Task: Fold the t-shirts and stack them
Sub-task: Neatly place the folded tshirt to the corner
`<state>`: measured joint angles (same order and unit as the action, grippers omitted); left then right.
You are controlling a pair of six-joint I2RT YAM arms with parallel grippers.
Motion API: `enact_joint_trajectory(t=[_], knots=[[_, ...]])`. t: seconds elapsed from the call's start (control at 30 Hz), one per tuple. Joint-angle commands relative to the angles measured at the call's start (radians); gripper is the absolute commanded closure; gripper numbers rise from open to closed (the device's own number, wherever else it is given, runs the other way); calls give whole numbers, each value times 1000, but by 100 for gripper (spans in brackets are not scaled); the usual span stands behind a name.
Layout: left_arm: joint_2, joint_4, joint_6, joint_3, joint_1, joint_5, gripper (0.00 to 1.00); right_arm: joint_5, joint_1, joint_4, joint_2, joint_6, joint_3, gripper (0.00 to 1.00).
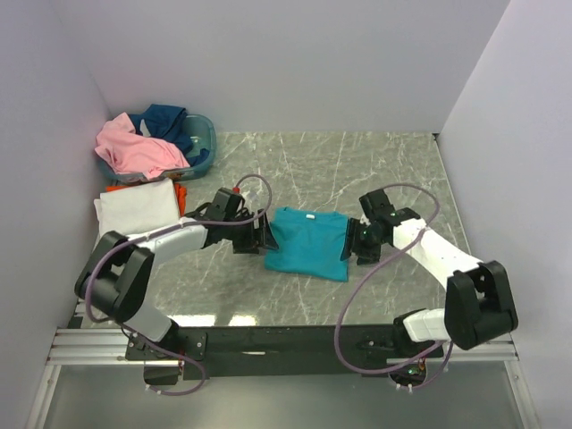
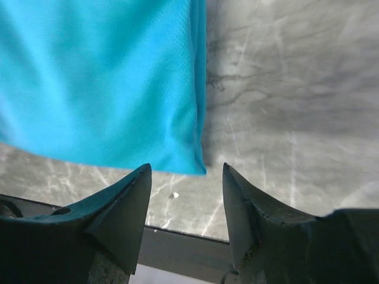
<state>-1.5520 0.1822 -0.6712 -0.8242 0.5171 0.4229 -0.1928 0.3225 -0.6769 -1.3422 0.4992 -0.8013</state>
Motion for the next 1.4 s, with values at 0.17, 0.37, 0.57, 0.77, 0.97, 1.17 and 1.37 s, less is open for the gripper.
enact_joint_trajectory(t=[0.17,0.37,0.57,0.77,0.97,1.17,1.37], knots=[[34,-148,27,34,-49,100,14,-18,10,17,84,-42,-174,42],[-92,-276,33,19,-66,171,13,-124,42,157,-23,1,-180,43],[-174,-375,4,20,-69,206,12,-215,78,267,-162,35,-174,44],[-243,-449,-21,53,-69,188,12,-244,84,319,-262,42,-145,44],[-241,-484,-56,102,-68,33,11,-241,87,344,-354,39,-138,45],[-298,-504,-68,102,-43,-6,11,-238,90,349,-396,44,-125,45],[-370,-497,-80,80,15,-36,13,-237,93,355,-397,48,-108,46]])
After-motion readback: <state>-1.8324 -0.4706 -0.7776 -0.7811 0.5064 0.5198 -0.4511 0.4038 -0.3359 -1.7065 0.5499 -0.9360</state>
